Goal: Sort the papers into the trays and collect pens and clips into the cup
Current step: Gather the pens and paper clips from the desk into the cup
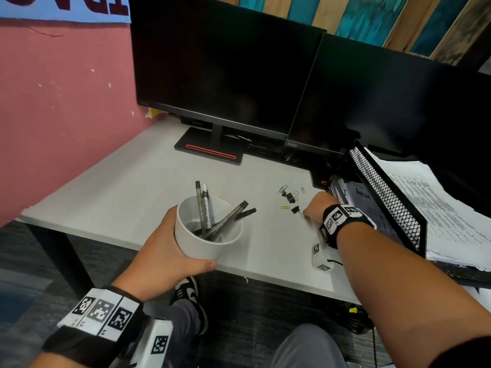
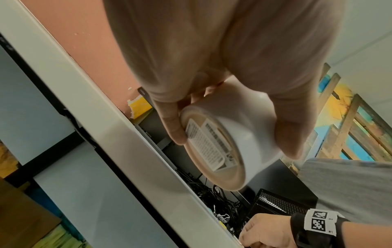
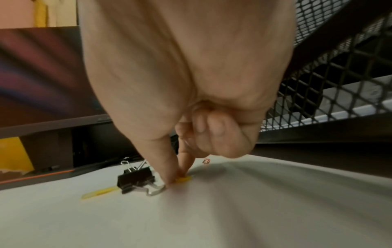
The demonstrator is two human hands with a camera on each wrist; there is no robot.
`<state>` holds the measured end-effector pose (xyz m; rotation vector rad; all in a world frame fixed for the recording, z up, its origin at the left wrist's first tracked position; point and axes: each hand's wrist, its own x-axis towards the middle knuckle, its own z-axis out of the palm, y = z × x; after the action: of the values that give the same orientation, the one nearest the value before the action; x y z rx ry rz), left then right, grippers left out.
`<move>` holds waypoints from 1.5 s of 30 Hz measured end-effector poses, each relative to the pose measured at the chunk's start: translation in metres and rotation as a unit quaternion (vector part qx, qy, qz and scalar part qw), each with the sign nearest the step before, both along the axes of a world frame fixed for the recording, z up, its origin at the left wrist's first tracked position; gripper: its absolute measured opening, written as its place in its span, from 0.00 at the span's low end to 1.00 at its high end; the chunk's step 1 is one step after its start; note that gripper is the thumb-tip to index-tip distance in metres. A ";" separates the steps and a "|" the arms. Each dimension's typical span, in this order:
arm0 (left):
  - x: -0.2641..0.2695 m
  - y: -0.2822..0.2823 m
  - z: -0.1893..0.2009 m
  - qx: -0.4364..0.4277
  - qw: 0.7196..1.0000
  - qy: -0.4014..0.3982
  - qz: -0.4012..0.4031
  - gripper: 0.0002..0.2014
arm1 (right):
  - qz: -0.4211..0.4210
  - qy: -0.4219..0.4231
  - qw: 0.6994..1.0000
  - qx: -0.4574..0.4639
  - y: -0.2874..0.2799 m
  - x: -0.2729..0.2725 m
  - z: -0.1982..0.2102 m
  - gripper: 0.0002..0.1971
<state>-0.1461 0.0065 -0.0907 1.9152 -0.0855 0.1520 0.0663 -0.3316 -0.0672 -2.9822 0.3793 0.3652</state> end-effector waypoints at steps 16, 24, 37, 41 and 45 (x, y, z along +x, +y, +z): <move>-0.006 -0.009 0.005 -0.003 1.000 0.004 -0.011 0.48 | 0.011 0.057 0.998 0.036 -0.005 -0.026 0.014 0.11; -0.008 -0.015 0.009 -0.004 1.000 0.004 -0.016 0.46 | 0.026 0.057 0.997 -0.043 0.006 -0.035 0.012 0.15; -0.006 -0.016 0.008 0.005 1.000 0.001 -0.025 0.45 | 0.090 0.059 0.991 0.074 0.020 -0.054 0.031 0.10; -0.004 -0.018 0.004 0.002 1.000 0.003 -0.030 0.47 | 0.142 -0.020 0.957 0.251 0.047 -0.065 0.084 0.06; -0.003 -0.021 0.002 -0.006 0.999 0.004 -0.038 0.49 | 0.281 -0.050 0.932 0.223 0.098 -0.098 0.131 0.04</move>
<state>-0.1489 -0.0146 -0.0883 1.8965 -0.1514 0.0929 -0.0321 -0.2335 0.0635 -2.5794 -0.5159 0.2922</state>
